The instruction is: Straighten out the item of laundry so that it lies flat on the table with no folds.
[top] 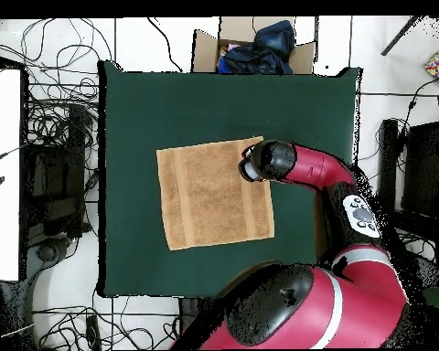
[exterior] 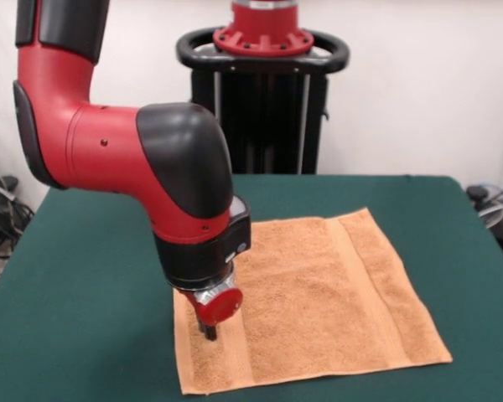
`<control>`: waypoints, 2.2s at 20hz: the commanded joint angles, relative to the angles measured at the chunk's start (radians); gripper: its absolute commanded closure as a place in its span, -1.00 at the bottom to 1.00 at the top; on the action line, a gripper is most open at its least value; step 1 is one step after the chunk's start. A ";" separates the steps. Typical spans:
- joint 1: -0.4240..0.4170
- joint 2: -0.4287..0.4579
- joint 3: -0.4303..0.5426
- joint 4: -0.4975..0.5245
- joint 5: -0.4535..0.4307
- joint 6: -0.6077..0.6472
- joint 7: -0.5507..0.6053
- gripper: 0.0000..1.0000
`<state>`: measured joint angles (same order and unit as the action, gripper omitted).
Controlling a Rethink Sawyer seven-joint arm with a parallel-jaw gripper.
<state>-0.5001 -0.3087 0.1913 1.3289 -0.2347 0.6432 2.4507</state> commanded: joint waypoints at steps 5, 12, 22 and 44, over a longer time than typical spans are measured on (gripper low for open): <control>-0.028 0.041 0.053 -0.132 -0.098 -0.024 -0.194 1.00; -0.029 0.018 0.047 -0.096 -0.112 -0.035 -0.160 1.00; 0.060 -0.267 -0.070 0.158 -0.063 0.083 0.004 1.00; 0.029 -0.470 -0.103 0.304 -0.072 0.126 -0.085 1.00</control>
<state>-0.4464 -0.7501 0.0995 1.5010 -0.2804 0.7021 2.4505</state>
